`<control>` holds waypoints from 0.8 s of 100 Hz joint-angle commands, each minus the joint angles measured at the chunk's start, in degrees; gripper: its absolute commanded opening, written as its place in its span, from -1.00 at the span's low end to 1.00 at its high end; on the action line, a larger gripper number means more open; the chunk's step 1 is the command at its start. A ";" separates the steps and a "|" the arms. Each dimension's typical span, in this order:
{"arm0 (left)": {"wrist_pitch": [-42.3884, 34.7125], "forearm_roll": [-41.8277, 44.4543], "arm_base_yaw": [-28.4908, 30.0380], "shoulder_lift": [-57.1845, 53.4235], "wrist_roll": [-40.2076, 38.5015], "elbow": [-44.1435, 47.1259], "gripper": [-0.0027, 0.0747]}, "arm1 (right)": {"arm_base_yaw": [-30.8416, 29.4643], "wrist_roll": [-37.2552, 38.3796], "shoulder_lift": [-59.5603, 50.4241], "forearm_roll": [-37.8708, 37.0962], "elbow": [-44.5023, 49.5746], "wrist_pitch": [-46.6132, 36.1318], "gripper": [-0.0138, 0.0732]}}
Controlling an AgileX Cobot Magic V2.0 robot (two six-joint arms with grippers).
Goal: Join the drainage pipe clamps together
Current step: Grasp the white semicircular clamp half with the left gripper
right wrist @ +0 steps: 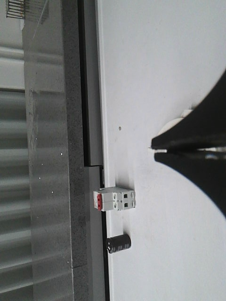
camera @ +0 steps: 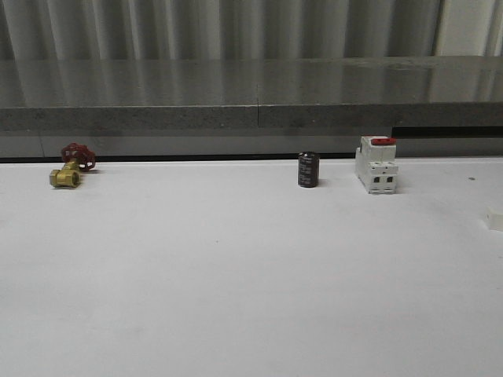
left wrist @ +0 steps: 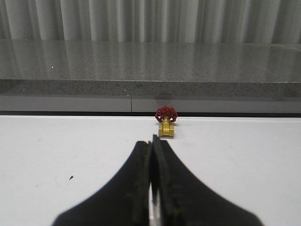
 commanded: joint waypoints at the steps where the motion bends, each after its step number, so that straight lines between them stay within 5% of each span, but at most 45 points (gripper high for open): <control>1: -4.71 -0.05 0.07 -1.49 0.22 2.53 -0.99 | 0.26 -0.62 -1.17 -0.13 -0.90 -3.96 -0.84; 80: -5.55 -0.05 0.07 -1.49 0.22 2.00 -0.99 | 0.26 -0.62 -1.17 -0.13 -0.90 -3.96 -0.84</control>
